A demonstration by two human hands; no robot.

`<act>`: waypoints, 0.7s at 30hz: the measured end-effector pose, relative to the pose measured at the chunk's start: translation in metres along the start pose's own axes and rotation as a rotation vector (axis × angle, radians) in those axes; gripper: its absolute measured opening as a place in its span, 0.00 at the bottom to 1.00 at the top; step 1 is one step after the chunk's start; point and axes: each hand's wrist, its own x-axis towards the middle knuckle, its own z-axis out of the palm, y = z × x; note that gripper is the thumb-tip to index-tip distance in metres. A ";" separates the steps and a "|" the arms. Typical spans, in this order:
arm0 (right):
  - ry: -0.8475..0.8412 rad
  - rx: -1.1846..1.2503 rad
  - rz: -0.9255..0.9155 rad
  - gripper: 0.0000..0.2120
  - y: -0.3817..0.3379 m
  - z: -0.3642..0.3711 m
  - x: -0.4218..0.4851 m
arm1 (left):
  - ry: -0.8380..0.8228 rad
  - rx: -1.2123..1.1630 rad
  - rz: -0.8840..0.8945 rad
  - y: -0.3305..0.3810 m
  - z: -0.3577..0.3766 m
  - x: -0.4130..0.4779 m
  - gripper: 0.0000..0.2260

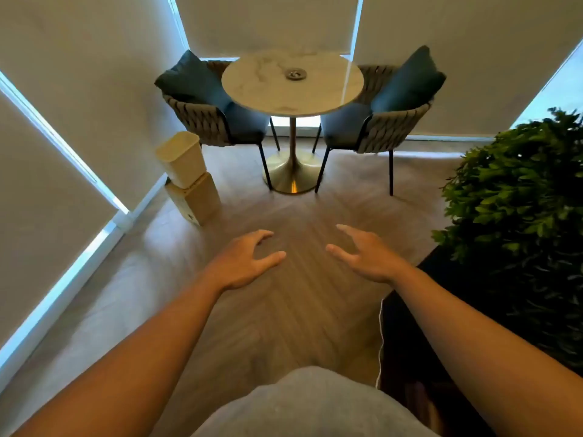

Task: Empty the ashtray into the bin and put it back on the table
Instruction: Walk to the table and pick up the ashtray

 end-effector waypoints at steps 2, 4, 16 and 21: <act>0.019 0.029 -0.005 0.36 -0.008 0.007 0.007 | 0.003 -0.022 -0.012 -0.007 -0.004 -0.002 0.37; 0.021 0.024 -0.001 0.36 -0.016 0.014 0.011 | -0.001 -0.030 -0.028 -0.015 -0.004 -0.005 0.37; -0.024 0.108 0.021 0.38 -0.008 0.024 0.086 | -0.009 -0.084 -0.079 -0.041 -0.014 0.055 0.36; -0.056 0.112 0.028 0.38 0.022 0.003 0.145 | -0.048 -0.011 -0.109 -0.046 -0.027 0.124 0.39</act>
